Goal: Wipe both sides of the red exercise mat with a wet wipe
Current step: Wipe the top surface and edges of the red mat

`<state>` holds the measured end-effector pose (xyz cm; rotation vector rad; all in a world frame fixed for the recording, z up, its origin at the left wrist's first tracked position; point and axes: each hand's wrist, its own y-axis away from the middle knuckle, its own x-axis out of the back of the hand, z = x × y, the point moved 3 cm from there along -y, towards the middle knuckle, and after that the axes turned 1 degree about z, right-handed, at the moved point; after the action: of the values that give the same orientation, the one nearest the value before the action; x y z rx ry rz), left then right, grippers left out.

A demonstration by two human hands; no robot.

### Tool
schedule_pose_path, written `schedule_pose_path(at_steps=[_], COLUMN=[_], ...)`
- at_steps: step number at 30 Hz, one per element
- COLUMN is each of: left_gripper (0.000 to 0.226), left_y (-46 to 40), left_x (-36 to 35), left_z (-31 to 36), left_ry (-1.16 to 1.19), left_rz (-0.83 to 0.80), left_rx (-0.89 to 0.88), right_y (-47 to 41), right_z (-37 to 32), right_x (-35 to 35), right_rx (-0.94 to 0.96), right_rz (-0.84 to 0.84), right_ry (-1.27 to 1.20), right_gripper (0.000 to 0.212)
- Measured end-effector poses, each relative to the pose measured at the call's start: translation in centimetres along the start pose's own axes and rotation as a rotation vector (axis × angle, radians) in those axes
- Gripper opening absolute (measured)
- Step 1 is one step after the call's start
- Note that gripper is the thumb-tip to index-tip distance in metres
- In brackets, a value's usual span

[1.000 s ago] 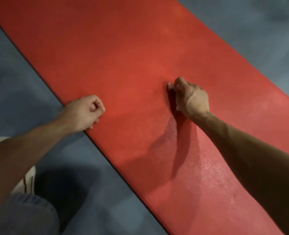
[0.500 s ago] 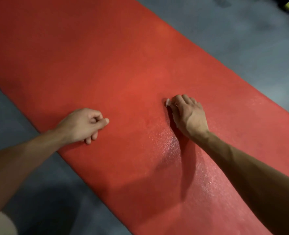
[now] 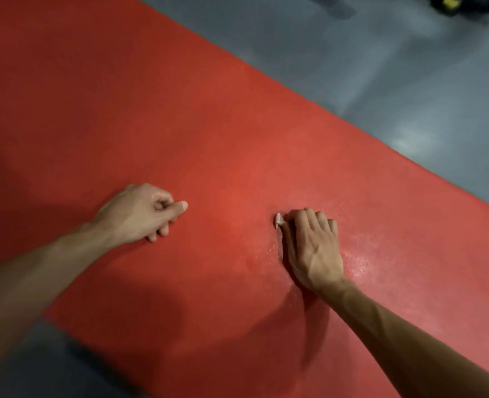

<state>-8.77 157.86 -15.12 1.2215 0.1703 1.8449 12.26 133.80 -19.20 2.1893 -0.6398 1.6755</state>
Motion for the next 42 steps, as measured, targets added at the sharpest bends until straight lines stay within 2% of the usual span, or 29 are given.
schedule_pose_path(at_steps=[3, 6, 8, 12, 15, 18, 21, 25, 28, 33, 40, 42], left_gripper=[0.052, 0.063, 0.066, 0.067, 0.068, 0.068, 0.068, 0.067, 0.065, 0.066, 0.066, 0.066], left_y=[-2.9, -5.1, -5.9, -6.3, -6.6, -6.7, -6.6, -6.4, -6.2, -5.9, -6.4, -6.4], left_x=[0.7, 0.8, 0.9, 1.2, 1.6, 1.7, 1.9, 2.0, 2.0, 2.0, 1.6, 1.8], left_z=[-0.1, -0.2, -0.2, -0.5, -0.4, -0.3, -0.1, -0.1, -0.1, -0.1, -0.3, -0.3], left_ry=[-0.010, 0.081, 0.119, 0.152, 0.156, 0.160, 0.155, 0.145, 0.145, 0.147, 0.120, 0.118], left_rz=[-0.119, -0.219, -0.260, -0.318, -0.351, -0.368, -0.356, -0.322, -0.313, -0.302, -0.279, -0.286], left_rx=[0.068, 0.175, 0.223, 0.272, 0.295, 0.308, 0.281, 0.253, 0.221, 0.209, 0.228, 0.238], right_y=[-0.3, -0.8, -0.9, -0.9, -1.2, -1.6, -1.6, -1.8, -1.6, 0.3, 0.6, 0.4], right_z=[-0.4, -0.5, -0.4, -0.3, -0.6, -1.2, -1.6, -1.6, -1.8, -2.7, -2.2, -2.3], right_x=[0.3, 0.3, 0.2, -0.3, -0.1, 0.4, 0.6, 0.9, 1.5, 2.9, 1.9, 1.6], right_rx=[0.011, 0.029, 0.035, 0.021, 0.000, 0.023, -0.012, 0.044, 0.058, -0.178, -0.272, -0.285], right_rz=[-0.014, -0.029, -0.052, -0.113, -0.117, -0.112, -0.107, -0.113, -0.051, 0.005, 0.020, -0.040], right_ry=[0.072, 0.123, 0.152, 0.216, 0.243, 0.266, 0.267, 0.240, 0.220, 0.084, -0.016, -0.032], right_gripper=[0.033, 0.029, 0.032, 0.016, 0.018, 0.023, 0.017, 0.015, 0.012, 0.021, 0.017, 0.017])
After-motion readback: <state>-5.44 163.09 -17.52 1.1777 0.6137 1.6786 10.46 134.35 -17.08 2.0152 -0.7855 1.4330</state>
